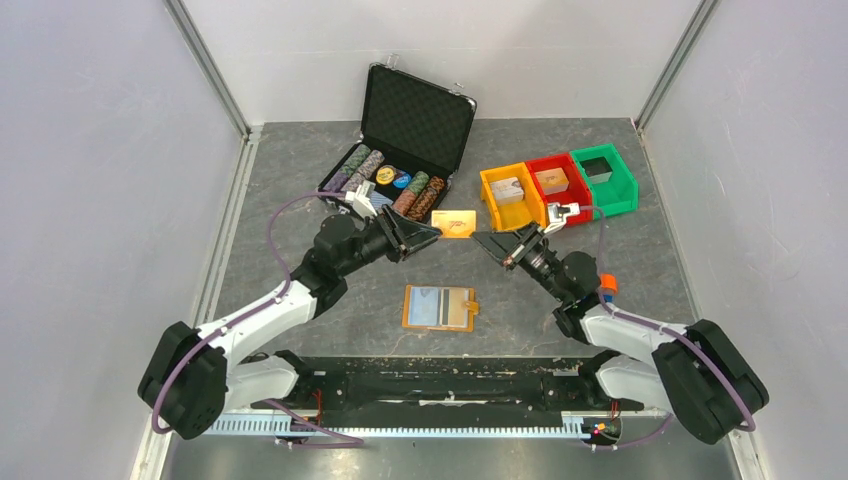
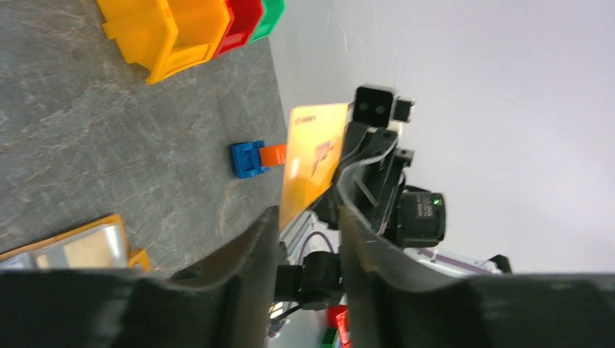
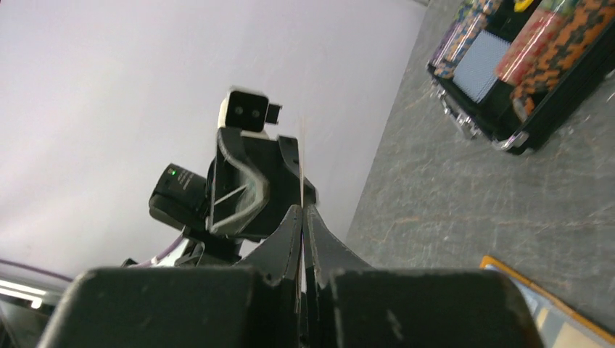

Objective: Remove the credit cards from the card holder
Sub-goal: Place the credit card in the storage box.

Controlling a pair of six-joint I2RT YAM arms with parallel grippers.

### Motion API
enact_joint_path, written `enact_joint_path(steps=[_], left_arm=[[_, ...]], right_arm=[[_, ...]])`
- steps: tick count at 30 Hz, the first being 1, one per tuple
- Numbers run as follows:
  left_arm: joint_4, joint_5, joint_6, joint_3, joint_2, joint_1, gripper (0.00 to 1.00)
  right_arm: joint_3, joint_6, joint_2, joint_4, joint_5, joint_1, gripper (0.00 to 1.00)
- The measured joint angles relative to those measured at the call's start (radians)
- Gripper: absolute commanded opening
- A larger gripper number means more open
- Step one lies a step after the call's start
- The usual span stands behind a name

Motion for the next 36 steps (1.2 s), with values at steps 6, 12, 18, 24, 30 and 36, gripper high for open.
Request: enact_joint_path(steps=[6, 12, 18, 24, 30, 36], left_arm=[[-0.064, 0.002, 0.011, 0.001, -0.001, 0.0, 0.93], [-0.253, 0.001, 0.103, 0.051, -0.014, 0.0, 1.0], [-0.526, -0.026, 0.302, 0.165, -0.062, 0.0, 1.0], [-0.792, -0.138, 0.515, 0.272, -0.071, 0.006, 1.0], [-0.98, -0.27, 0.663, 0.287, -0.089, 0.013, 1.0], [-1.116, -0.404, 0.742, 0.32, -0.089, 0.016, 1.0]], right_arm=[[0.077, -0.052, -0.029, -0.092, -0.056, -0.078, 0.0], [0.229, -0.178, -0.043, -0.272, -0.211, -0.25, 0.0], [0.508, -0.432, 0.034, -0.593, -0.376, -0.425, 0.0], [0.735, -0.703, 0.146, -0.933, -0.421, -0.623, 0.0], [0.86, -0.874, 0.299, -1.183, -0.417, -0.752, 0.0], [0.988, -1.014, 0.453, -1.355, -0.393, -0.755, 0.0]])
